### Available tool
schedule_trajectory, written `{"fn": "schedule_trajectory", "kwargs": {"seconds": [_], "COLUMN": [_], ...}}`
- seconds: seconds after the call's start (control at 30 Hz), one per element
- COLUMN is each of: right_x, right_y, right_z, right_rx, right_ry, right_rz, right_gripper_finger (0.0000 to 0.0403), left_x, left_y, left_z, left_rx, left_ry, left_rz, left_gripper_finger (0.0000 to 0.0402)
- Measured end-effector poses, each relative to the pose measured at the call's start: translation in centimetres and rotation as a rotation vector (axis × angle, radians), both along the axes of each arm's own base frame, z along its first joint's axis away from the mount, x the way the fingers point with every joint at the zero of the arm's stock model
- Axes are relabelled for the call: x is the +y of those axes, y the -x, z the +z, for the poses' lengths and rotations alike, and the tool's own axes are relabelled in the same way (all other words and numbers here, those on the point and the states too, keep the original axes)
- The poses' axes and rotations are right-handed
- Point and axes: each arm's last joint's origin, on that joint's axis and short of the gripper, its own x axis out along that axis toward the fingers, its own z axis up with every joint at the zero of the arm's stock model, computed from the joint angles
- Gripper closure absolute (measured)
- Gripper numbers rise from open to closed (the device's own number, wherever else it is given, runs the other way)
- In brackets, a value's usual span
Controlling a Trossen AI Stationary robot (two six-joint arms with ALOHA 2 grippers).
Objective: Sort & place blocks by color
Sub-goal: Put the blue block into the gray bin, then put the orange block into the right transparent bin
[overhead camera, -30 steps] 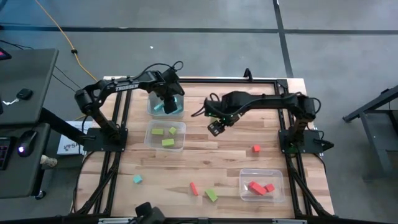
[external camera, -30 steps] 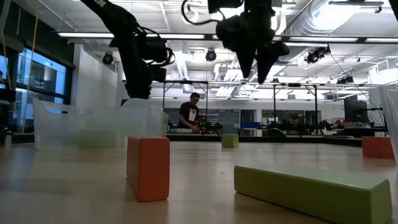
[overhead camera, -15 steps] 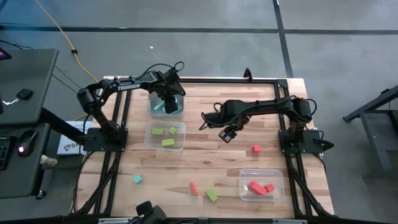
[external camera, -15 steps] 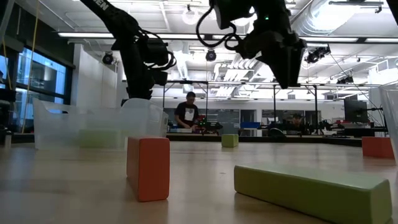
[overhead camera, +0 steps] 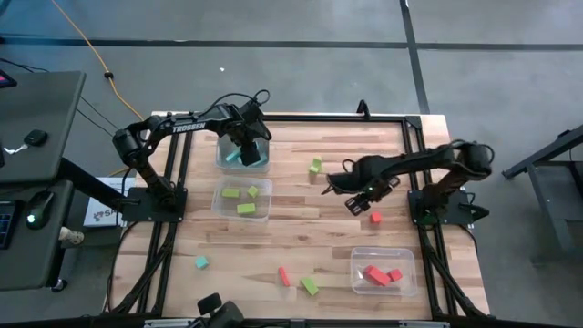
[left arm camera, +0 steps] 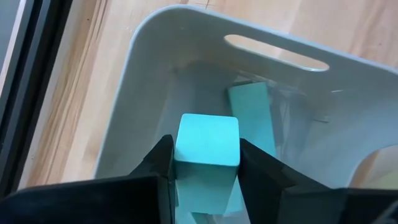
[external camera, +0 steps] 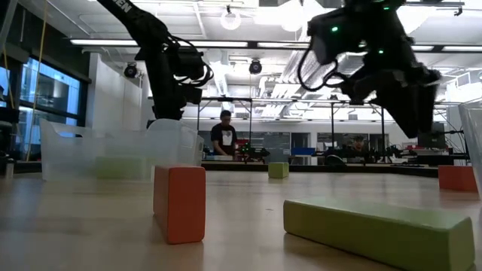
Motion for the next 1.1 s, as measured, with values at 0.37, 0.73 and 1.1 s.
{"fn": "schedule_trajectory", "kwargs": {"seconds": [0.37,0.73,1.1], "right_x": [0.4,1.0,1.7], "right_y": [4.3,5.4,5.4], "right_z": [-0.8,-2.3,-2.8], "right_rx": [-0.217,-0.225,-0.237], "right_ry": [-0.016,-0.052,-0.043], "right_rz": [-0.251,-0.333,-0.363], "right_gripper_finger": [0.0176,0.0173,0.0173], "left_x": [-0.1,-0.1,-0.1], "left_y": [0.1,0.1,0.1], "left_z": [0.0,-0.1,0.0], "left_rx": [-0.001,0.005,0.006], "left_ry": [0.016,0.018,0.016], "left_rz": [0.032,0.034,0.026], "left_gripper_finger": [0.0273,0.0212,0.0210]}}
